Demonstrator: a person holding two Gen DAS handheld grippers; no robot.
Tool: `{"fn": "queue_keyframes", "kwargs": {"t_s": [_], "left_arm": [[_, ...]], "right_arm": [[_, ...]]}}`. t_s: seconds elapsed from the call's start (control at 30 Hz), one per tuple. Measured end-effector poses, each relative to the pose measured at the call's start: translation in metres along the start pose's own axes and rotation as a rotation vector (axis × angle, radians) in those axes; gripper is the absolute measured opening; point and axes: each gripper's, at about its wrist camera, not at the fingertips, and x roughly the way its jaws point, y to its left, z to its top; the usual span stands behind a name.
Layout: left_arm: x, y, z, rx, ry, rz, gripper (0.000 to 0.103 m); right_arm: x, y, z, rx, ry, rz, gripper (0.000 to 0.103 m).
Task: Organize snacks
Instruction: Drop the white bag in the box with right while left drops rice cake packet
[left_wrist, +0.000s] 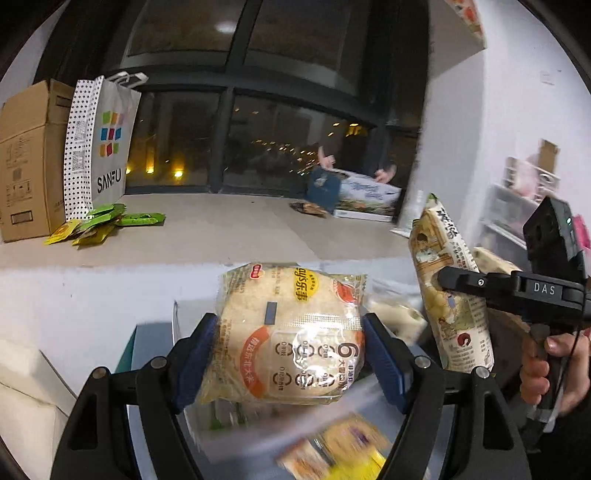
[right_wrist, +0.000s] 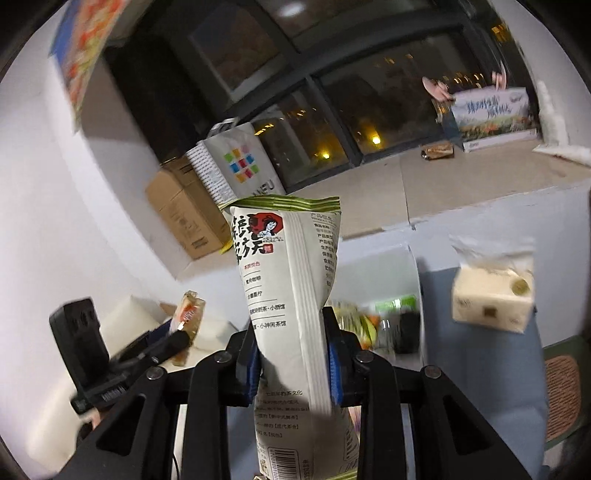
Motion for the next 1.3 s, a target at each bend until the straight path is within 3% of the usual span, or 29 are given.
{"fn": "queue_keyframes", "kwargs": {"t_s": [0.13,0.2,0.3,0.4,0.43,0.47,0.5,0.63,0.73,0.97,1.23,1.3], "left_arm": [[0.052,0.017,0.016,-0.036,0.065,0.029,0.081],[0.069,0.023,0.016,-0.042,0.089,0.047,0.081],[0.096,0.032,0.006,-0.054,0.165,0.056,0.083],[0.103,0.035,-0.011,-0.058,0.216,0.085,0.103],[0.101,0.037,-0.013,-0.067,0.207,0.077,0.103],[0.099,0.039,-0.016,-0.086,0.203,0.063,0.103],[0.096,0.04,-0.017,-0.093,0.205,0.06,0.103],[0.079,0.037,-0.018,-0.07,0.18,0.092,0.103],[0.046,0.027,-0.015,-0.04,0.108,0.098,0.103],[-0.048,-0.001,-0.018,-0.01,-0.029,0.072,0.103],[-0.148,-0.033,-0.066,0.008,-0.131,0.007,0.103],[-0.165,-0.039,-0.084,-0.006,-0.129,-0.003,0.103]], "right_arm": [[0.054,-0.002,0.038,-0.018,0.051,-0.084,0.031],[0.076,-0.01,0.049,-0.016,0.069,-0.137,0.031],[0.105,-0.03,0.056,0.025,0.118,-0.152,0.031],[0.127,-0.042,0.052,0.026,0.159,-0.192,0.037],[0.135,-0.046,0.05,0.044,0.194,-0.184,0.047],[0.141,-0.05,0.047,0.067,0.225,-0.174,0.082],[0.144,-0.054,0.043,0.09,0.243,-0.172,0.103],[0.134,-0.043,0.035,0.017,0.2,-0.255,0.103],[0.115,-0.024,0.038,-0.062,0.142,-0.264,0.103],[0.051,0.023,0.032,-0.177,0.048,-0.13,0.103],[-0.046,0.067,-0.02,-0.32,-0.058,0.01,0.103],[-0.068,0.067,-0.037,-0.334,-0.045,0.058,0.103]]}}
